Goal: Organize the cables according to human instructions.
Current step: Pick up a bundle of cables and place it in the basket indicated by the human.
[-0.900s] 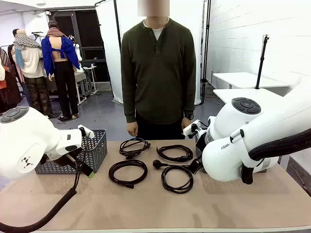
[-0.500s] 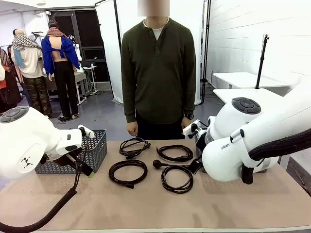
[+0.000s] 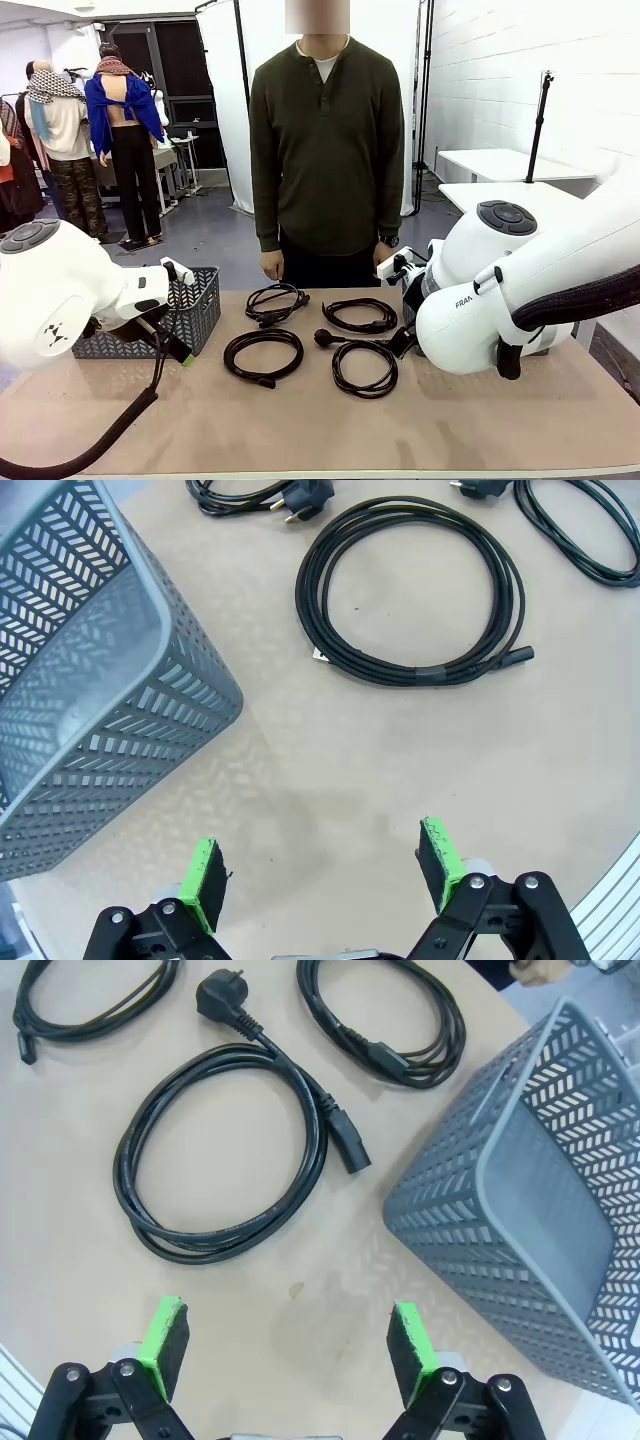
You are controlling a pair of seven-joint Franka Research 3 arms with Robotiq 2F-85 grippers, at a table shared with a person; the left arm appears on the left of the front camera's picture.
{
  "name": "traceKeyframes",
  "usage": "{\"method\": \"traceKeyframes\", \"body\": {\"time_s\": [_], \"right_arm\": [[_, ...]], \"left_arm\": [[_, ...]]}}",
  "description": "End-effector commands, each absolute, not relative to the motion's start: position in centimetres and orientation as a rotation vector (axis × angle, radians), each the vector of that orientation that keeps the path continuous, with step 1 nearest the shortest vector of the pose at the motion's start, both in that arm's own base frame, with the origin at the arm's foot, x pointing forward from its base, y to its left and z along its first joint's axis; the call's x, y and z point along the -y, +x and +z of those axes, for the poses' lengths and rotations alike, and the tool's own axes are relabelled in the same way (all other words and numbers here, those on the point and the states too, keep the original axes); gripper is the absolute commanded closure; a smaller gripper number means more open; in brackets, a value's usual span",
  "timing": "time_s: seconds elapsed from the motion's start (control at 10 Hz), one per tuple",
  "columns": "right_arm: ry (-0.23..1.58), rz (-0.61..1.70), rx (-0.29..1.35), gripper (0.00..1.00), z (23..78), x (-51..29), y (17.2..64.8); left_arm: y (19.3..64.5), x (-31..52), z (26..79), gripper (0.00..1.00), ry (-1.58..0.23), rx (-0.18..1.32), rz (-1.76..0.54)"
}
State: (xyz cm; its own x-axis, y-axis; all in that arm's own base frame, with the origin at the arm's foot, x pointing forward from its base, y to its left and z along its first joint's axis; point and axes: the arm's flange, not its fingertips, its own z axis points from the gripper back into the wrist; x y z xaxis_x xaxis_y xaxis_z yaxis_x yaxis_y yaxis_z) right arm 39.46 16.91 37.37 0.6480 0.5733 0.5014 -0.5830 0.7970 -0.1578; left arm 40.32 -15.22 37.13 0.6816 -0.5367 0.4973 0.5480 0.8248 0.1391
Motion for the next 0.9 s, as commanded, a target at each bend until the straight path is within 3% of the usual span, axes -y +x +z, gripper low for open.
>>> {"method": "traceKeyframes", "body": {"time_s": [0.0,0.5,0.8], "right_arm": [[0.019,0.657,0.564,0.00,37.4,-16.9,39.5],[0.019,0.657,0.564,0.00,37.4,-16.9,39.5],[0.067,0.690,0.575,0.00,39.8,-16.0,39.9]], "left_arm": [[40.3,15.1,37.1,0.00,-0.022,0.551,-0.606],[40.3,15.2,37.1,0.00,-0.022,0.551,-0.608],[40.1,14.2,40.3,0.00,-0.058,0.591,-0.649]]}}
